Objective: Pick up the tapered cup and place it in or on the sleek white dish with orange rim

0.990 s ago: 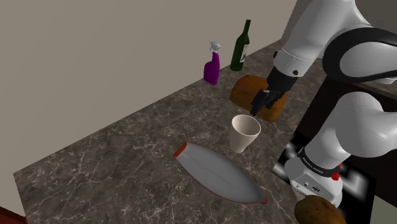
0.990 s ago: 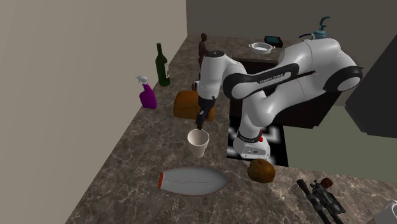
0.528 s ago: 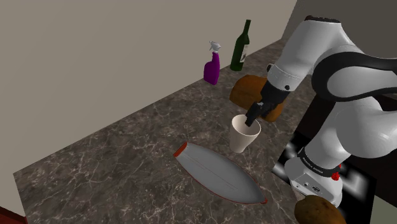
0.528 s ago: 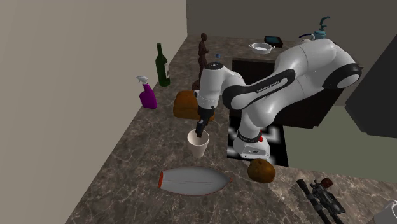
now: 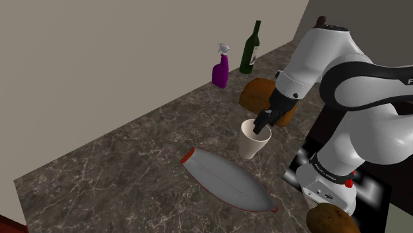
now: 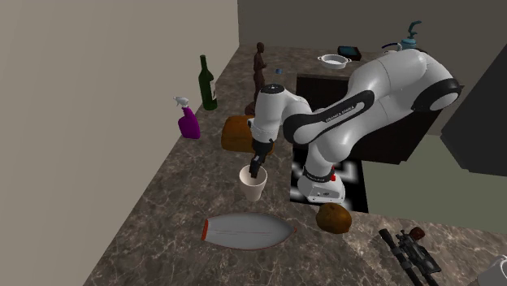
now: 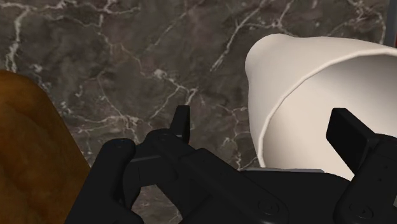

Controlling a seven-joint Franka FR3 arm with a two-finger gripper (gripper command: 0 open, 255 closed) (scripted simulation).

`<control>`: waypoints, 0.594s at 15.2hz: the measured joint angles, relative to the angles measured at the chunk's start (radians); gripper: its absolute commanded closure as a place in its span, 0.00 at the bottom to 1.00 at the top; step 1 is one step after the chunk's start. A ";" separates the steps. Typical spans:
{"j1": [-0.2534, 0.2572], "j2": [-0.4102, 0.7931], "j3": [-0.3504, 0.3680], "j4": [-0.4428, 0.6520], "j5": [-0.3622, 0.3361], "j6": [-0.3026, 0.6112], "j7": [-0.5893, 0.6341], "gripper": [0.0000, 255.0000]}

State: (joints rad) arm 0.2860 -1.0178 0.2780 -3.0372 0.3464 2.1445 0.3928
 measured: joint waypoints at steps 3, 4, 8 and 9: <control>0.000 0.000 0.000 0.000 0.000 0.000 0.000 1.00; 0.000 0.000 0.000 0.000 0.000 0.000 0.000 1.00; 0.000 -0.001 0.000 0.001 0.000 0.000 0.000 1.00; 0.000 -0.001 0.000 0.001 0.000 0.000 0.000 1.00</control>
State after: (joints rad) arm 0.2858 -1.0183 0.2778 -3.0362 0.3459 2.1443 0.3928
